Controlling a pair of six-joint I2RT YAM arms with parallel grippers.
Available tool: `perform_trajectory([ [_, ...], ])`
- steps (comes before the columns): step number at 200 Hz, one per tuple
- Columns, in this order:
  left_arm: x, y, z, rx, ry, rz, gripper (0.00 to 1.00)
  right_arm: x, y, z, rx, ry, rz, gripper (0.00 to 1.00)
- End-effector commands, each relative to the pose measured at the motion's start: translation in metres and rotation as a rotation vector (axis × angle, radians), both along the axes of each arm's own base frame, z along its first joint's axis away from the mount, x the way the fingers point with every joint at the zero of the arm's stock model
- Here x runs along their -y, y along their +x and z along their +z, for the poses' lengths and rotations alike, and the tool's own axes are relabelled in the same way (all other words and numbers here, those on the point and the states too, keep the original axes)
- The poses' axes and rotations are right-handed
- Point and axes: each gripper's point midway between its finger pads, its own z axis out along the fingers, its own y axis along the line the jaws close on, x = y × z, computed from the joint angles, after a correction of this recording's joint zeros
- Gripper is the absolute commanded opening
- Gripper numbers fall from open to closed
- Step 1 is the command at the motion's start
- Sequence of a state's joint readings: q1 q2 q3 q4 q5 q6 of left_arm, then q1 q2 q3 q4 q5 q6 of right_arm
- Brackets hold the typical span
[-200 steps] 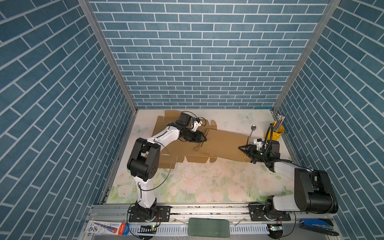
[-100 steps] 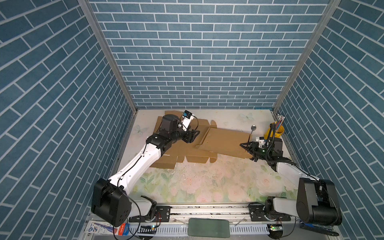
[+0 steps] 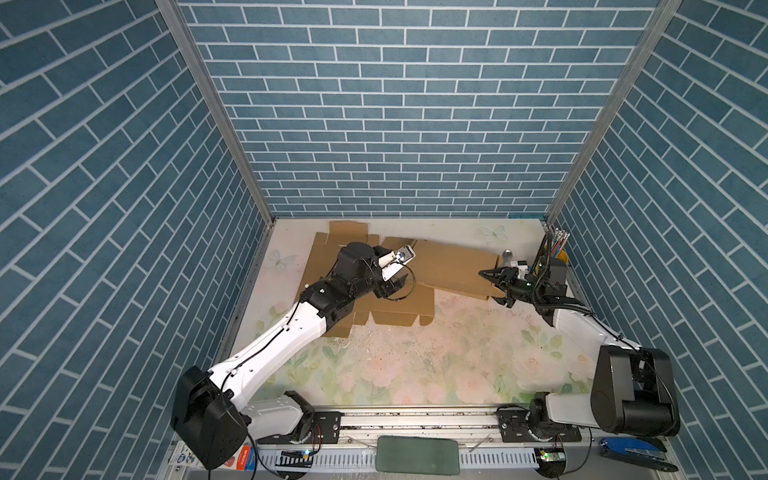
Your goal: Fold the paper box
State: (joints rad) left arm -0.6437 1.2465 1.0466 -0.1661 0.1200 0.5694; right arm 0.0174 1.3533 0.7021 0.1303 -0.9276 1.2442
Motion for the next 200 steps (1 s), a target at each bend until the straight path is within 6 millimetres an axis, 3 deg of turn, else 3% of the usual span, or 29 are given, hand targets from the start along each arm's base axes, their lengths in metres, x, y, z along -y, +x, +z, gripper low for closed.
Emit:
perform_trajectory([
  [1, 0.010, -0.013, -0.014, 0.058, 0.168, -0.115, 0.76, -0.011, -0.001, 0.014, -0.055, 0.063, 0.043, 0.28],
  [37, 0.037, -0.025, -0.028, 0.112, 0.251, -0.233, 0.77, -0.019, -0.006, 0.015, -0.112, 0.094, 0.080, 0.28],
  [85, 0.057, -0.028, -0.039, 0.194, 0.320, -0.304, 0.78, -0.032, -0.013, 0.020, -0.192, 0.137, 0.138, 0.31],
  [200, 0.054, -0.045, -0.066, 0.230, 0.446, -0.338, 0.76, -0.067, -0.046, 0.014, -0.369, 0.178, 0.227, 0.33],
])
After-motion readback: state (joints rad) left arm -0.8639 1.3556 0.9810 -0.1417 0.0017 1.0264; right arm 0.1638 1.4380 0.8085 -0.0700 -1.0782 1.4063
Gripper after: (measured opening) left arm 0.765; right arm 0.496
